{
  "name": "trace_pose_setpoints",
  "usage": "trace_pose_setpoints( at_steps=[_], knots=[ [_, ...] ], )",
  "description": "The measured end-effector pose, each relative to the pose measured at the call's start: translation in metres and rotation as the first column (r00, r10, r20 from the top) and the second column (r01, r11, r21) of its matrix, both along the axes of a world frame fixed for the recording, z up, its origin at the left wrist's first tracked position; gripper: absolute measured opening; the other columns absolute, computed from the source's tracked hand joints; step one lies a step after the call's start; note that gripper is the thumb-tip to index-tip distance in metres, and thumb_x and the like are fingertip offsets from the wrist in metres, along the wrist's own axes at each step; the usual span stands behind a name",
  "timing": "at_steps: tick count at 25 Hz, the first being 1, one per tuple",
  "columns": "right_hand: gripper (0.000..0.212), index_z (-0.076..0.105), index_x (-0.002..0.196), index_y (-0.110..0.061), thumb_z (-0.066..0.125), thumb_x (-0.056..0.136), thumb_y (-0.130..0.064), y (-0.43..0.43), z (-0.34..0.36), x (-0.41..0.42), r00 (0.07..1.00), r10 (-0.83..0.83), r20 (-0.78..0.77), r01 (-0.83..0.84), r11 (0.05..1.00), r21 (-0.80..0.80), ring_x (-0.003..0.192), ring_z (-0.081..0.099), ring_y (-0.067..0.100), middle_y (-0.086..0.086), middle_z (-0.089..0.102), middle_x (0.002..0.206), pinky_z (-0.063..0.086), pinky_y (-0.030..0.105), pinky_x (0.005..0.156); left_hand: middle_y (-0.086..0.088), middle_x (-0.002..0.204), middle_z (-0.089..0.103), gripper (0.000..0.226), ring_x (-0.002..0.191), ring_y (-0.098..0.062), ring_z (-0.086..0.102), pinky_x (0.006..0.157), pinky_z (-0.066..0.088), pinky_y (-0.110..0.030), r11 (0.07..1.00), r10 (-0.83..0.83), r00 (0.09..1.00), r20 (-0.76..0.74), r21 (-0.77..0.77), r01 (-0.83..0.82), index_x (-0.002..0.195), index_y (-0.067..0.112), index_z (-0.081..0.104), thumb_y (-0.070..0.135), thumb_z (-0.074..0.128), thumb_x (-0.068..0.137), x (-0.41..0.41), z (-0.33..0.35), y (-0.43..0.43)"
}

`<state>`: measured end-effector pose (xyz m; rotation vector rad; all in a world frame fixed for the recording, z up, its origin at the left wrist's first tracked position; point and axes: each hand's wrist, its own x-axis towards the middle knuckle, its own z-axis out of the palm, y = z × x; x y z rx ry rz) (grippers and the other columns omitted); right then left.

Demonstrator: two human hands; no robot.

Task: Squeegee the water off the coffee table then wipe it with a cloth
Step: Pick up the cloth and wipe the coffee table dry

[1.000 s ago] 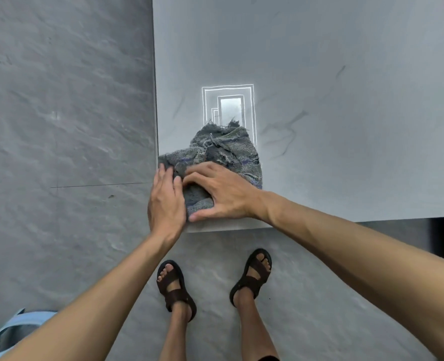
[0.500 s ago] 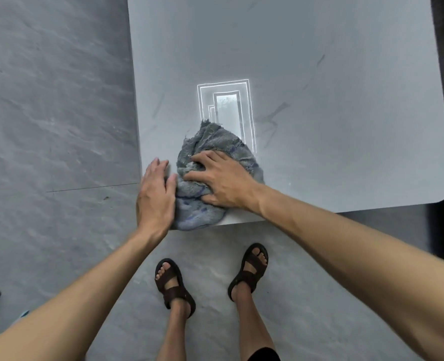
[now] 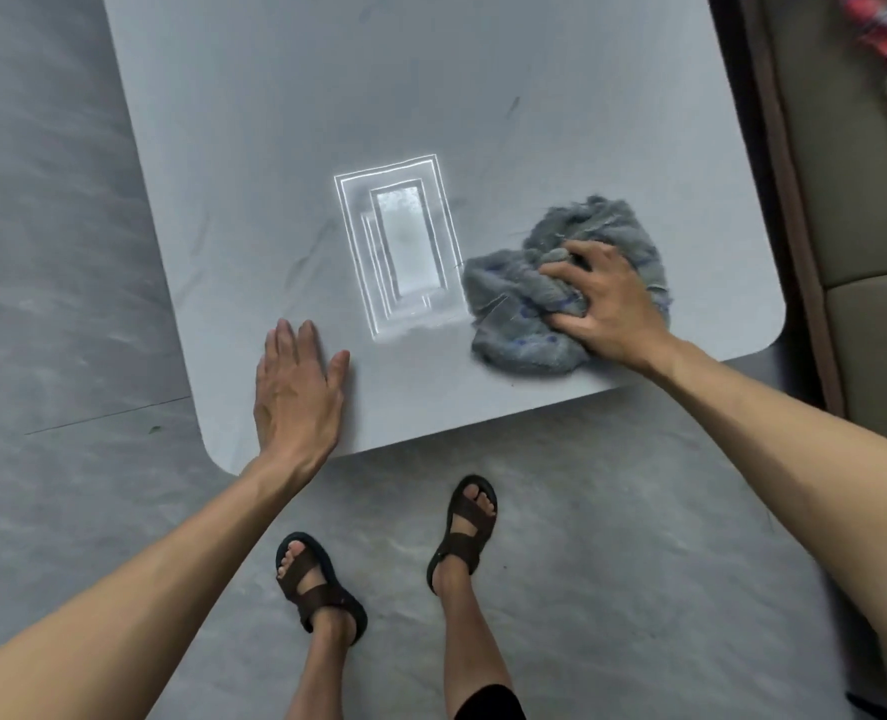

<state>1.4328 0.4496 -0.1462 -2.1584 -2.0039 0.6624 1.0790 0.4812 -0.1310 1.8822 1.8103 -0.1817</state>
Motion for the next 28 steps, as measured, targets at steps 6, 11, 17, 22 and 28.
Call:
trace_pose_setpoints(
  at_steps=[6, 11, 17, 22, 28],
  knots=[
    [0.054, 0.051, 0.132, -0.027, 0.063, 0.082, -0.042, -0.042, -0.005, -0.011, 0.637, -0.77, 0.046, 0.765, 0.638, 0.085, 0.128, 0.038, 0.03, 0.012, 0.046, 0.136, 0.032, 0.046, 0.107, -0.006, 0.144, 0.047, 0.046, 0.131, -0.027, 0.045, 0.106, 0.036, -0.038, 0.961, 0.27, 0.93, 0.25, -0.008, -0.276, 0.139, 0.017, 0.038, 0.04, 0.037, 0.099, -0.003, 0.007, 0.009],
    [0.053, 0.051, 0.132, -0.027, 0.058, 0.082, -0.044, -0.025, -0.007, -0.099, 0.159, -0.987, 0.017, 0.981, 0.16, 0.105, 0.13, 0.037, 0.03, 0.011, 0.046, 0.139, 0.026, 0.042, 0.106, -0.003, 0.139, 0.053, 0.041, 0.123, -0.022, 0.051, 0.092, 0.036, -0.03, 0.85, 0.495, 0.774, 0.394, -0.034, -0.526, 0.133, 0.022, 0.045, 0.04, 0.04, 0.095, -0.059, 0.017, 0.02],
    [0.054, 0.05, 0.13, -0.03, 0.062, 0.08, -0.043, -0.004, -0.01, -0.255, 0.629, -0.777, -0.024, 0.775, 0.624, 0.102, 0.129, 0.038, 0.028, 0.009, 0.046, 0.14, 0.029, 0.046, 0.109, -0.001, 0.14, 0.051, 0.044, 0.103, -0.008, 0.046, 0.088, 0.033, -0.027, 0.843, 0.509, 0.758, 0.408, -0.057, -0.536, 0.137, 0.025, 0.041, 0.043, 0.037, 0.097, -0.119, 0.022, 0.017],
    [0.054, 0.058, 0.123, -0.028, 0.064, 0.071, -0.044, -0.012, -0.009, -0.33, 0.987, -0.135, -0.083, 0.146, 0.978, 0.146, 0.118, 0.044, 0.023, 0.004, 0.054, 0.126, 0.037, 0.043, 0.102, -0.005, 0.14, 0.051, 0.042, 0.121, -0.028, 0.053, 0.088, 0.035, -0.032, 0.935, 0.339, 0.879, 0.335, -0.02, -0.353, 0.135, 0.023, 0.04, 0.044, 0.037, 0.098, -0.131, 0.018, 0.006],
    [0.06, 0.058, 0.128, -0.027, 0.064, 0.071, -0.043, -0.018, -0.007, -0.248, 0.65, 0.76, -0.025, -0.753, 0.648, 0.114, 0.122, 0.048, 0.026, 0.004, 0.057, 0.134, 0.035, 0.044, 0.103, -0.001, 0.147, 0.042, 0.041, 0.134, -0.022, 0.041, 0.1, 0.032, -0.031, 0.991, 0.118, 0.934, 0.337, 0.017, -0.131, 0.129, 0.017, 0.038, 0.043, 0.04, 0.097, -0.087, 0.011, -0.009]
  ],
)
